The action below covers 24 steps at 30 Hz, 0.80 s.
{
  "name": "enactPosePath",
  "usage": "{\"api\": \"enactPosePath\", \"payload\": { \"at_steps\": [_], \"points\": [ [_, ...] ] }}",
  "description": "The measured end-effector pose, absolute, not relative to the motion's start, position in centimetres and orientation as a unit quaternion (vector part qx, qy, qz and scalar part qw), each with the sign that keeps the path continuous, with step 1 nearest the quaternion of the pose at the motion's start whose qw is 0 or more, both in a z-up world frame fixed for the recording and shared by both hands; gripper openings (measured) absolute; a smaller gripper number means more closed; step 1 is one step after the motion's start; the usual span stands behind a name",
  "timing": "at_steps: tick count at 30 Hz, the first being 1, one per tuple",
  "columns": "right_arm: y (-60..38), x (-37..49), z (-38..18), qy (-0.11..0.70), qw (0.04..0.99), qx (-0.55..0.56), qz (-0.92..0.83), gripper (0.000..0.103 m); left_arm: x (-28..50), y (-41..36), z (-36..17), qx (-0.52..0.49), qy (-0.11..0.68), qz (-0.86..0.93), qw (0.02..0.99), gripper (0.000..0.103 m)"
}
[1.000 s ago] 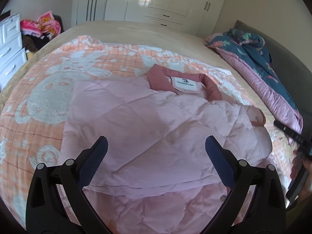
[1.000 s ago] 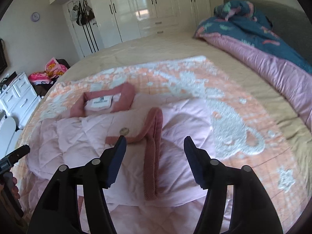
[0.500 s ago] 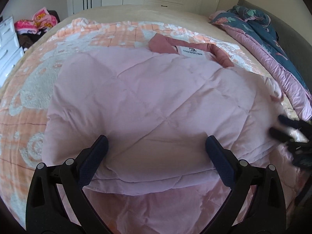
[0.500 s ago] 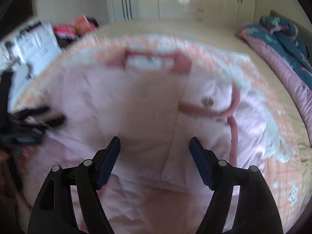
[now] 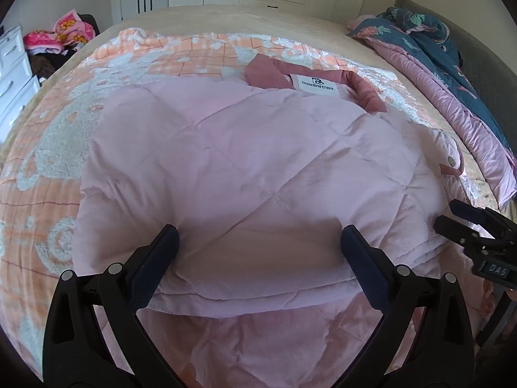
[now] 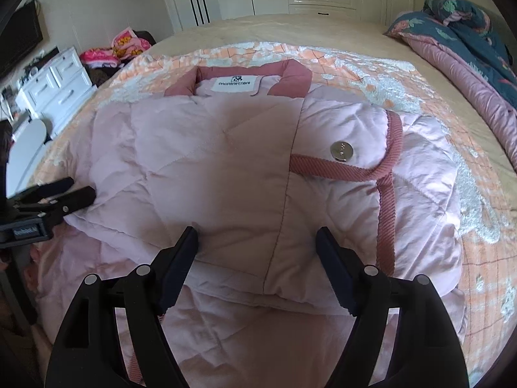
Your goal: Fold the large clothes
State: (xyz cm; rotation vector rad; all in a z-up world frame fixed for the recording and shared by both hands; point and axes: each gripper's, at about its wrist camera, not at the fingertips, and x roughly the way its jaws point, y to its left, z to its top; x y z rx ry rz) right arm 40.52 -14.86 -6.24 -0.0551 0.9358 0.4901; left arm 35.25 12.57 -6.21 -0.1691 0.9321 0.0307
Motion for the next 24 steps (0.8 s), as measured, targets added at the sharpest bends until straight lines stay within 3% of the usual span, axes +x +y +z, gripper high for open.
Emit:
{"api": "enactPosePath", "payload": {
  "at_steps": [11, 24],
  "points": [
    [-15.7, 39.7, -3.9, 0.433, 0.869, 0.011, 0.240, 0.096, 34.7, 12.7, -4.7, -0.112, 0.456, 0.009, 0.883, 0.094],
    [-17.9, 38.8, -0.5, 0.396, 0.886, 0.043, 0.236, 0.097, 33.4, 12.3, -1.9, -0.120, 0.435, 0.004, 0.892, 0.094]
  ]
}}
